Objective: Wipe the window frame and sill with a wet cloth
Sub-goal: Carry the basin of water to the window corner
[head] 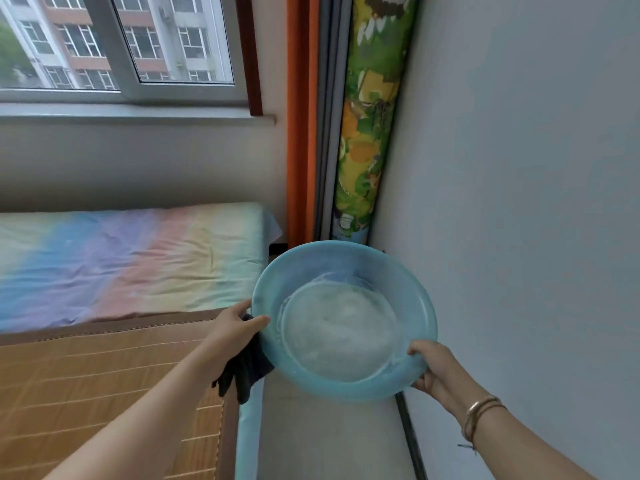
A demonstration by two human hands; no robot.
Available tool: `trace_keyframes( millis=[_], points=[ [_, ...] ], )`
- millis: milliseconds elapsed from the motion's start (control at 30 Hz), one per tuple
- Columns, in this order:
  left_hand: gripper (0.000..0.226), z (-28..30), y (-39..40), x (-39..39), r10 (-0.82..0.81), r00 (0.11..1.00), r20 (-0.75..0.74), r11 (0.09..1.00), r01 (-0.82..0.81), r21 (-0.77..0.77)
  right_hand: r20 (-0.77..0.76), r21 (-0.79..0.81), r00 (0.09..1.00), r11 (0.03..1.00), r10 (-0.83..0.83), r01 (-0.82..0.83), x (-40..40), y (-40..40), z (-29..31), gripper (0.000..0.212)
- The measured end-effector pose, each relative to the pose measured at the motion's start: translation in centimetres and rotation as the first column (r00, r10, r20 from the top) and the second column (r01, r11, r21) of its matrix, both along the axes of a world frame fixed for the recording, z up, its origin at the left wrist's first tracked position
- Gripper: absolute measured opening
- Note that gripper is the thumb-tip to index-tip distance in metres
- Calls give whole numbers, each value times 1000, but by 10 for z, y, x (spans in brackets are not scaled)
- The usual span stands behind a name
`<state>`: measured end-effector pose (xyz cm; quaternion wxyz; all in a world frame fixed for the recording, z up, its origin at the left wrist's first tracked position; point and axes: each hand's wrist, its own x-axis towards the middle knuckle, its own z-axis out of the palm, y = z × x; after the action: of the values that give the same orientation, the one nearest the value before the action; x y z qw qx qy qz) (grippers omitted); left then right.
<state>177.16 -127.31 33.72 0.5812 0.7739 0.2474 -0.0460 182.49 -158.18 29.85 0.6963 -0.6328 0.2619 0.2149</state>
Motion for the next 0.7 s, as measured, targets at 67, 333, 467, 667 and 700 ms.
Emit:
trace_keyframes(
  millis=[67,333,467,667,700],
  points=[
    [29,-10,5,40,6,1000,-12,1000,-6,-11,-9,8,1000,1000,13,-13,43,7,-11,17],
    [26,-83,36,187,3,996,-94,1000,-3,1,-67,18,998,1000,7,-5,189,41,-78,20],
    [29,-130,58,256,-36,993,-115,999,40,34,-92,9,995,999,-39,40,247,61,-126,21],
    [25,-210,78,347,-114,990,-84,993,115,12,-94,-16,990,995,-102,101,321,82,-215,23],
    [26,-219,79,353,-120,989,-88,993,121,6,-93,-22,990,994,-107,106,327,82,-224,22]
  ],
)
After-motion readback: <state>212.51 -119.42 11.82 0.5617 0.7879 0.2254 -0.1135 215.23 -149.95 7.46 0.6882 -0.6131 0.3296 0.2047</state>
